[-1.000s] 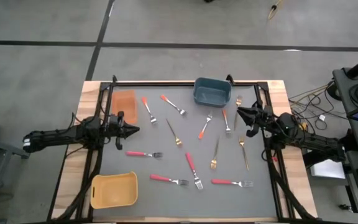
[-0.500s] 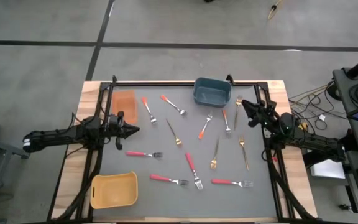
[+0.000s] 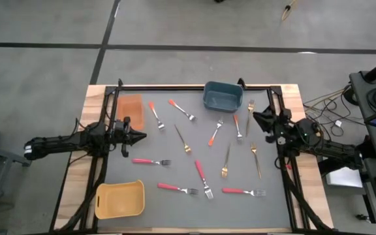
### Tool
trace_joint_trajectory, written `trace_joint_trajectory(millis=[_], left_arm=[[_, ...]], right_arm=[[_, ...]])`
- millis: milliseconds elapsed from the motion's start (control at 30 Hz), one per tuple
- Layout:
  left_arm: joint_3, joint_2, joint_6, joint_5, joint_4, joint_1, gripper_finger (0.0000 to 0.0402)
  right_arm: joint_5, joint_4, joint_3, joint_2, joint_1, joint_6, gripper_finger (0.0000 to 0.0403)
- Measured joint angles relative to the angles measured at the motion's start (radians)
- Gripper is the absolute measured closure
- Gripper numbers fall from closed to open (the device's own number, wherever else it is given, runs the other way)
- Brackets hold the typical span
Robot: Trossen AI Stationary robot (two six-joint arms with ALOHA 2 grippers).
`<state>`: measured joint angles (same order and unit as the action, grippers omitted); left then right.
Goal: Sort silverware by color (type)
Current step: Put the orange fork into the blue bin
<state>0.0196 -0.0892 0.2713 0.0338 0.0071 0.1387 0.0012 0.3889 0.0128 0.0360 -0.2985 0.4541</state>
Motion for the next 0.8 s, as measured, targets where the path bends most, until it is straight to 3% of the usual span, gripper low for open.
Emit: trace_joint_trajectory(millis=[233, 433, 600, 800], left_arm=[[0.0, 0.0, 0.008, 0.0, 0.024, 0.0, 0.0402], [0.0, 0.0, 0.109, 0.0, 0.2, 0.0, 0.0402], [0.0, 0.0, 0.099, 0.0, 0.383, 0.0, 0.0402], [0.0, -0.003, 0.08, 0.0, 0.51, 0.0, 0.0402]], right_arm=[[-0.036, -0.004, 0.0, 0.02, 0.025, 0.057, 0.0335], [0.002, 0.019, 0.001, 0.076, 0.074, 0.063, 0.0335], [0.081, 0.113, 0.001, 0.169, 0.105, 0.062, 0.0335], [0.096, 0.215, 0.001, 0.311, 0.118, 0.062, 0.0335]])
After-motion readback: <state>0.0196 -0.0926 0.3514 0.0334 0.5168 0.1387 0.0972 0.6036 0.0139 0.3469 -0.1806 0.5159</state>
